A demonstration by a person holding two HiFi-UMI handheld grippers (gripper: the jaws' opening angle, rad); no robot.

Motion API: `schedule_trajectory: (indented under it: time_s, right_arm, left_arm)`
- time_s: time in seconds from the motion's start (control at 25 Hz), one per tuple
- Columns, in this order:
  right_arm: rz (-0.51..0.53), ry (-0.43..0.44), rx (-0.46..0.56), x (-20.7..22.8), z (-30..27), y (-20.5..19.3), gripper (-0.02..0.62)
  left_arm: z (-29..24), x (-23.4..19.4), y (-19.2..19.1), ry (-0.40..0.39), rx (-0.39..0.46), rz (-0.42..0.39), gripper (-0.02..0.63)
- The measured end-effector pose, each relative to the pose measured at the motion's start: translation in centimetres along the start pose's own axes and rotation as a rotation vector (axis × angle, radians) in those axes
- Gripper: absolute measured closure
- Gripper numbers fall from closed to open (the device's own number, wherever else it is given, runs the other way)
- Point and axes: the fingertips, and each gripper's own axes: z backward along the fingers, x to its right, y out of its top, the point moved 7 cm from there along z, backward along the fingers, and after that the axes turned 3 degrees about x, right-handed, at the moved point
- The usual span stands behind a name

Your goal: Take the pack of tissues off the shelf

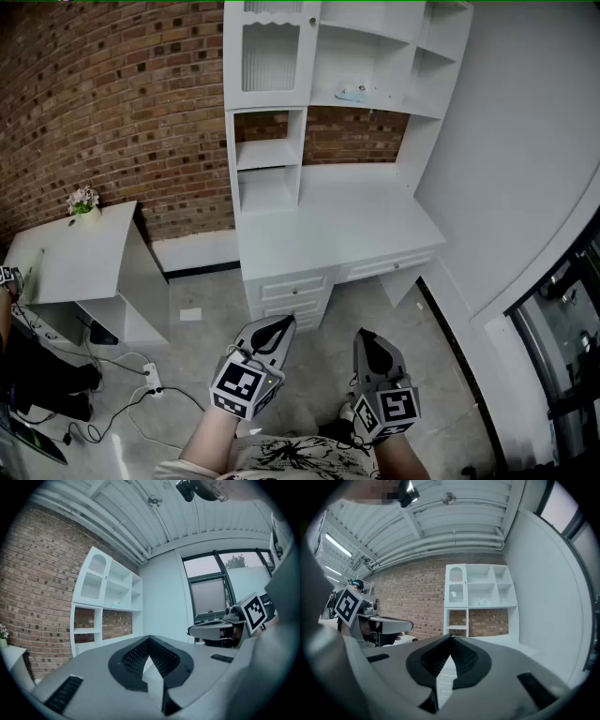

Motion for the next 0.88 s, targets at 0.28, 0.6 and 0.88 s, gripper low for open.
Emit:
schedule_trajectory:
  time_s: [0.28, 0.6, 0.88]
  right_arm:
    - [-0.016, 0.006, -0.007, 0.2, -0.6, -0.3, 0.592]
    - [-0.049, -0.008, -0.014, 2.1, -1.1, -0.9, 0.591]
    - [-0.064, 0.016, -0.019, 5.8, -2.9, -1.6, 0.591]
  left_arm:
    - [-0.4, 0.0, 0.0, -0.008, 0.006, 0.024, 0.600]
    - [-1.8, -0.2, -0.9, 0.014, 0.000, 0.043, 0.598]
    - [-5.6, 0.6, -1.1, -0.002, -0.020, 0.026, 0.598]
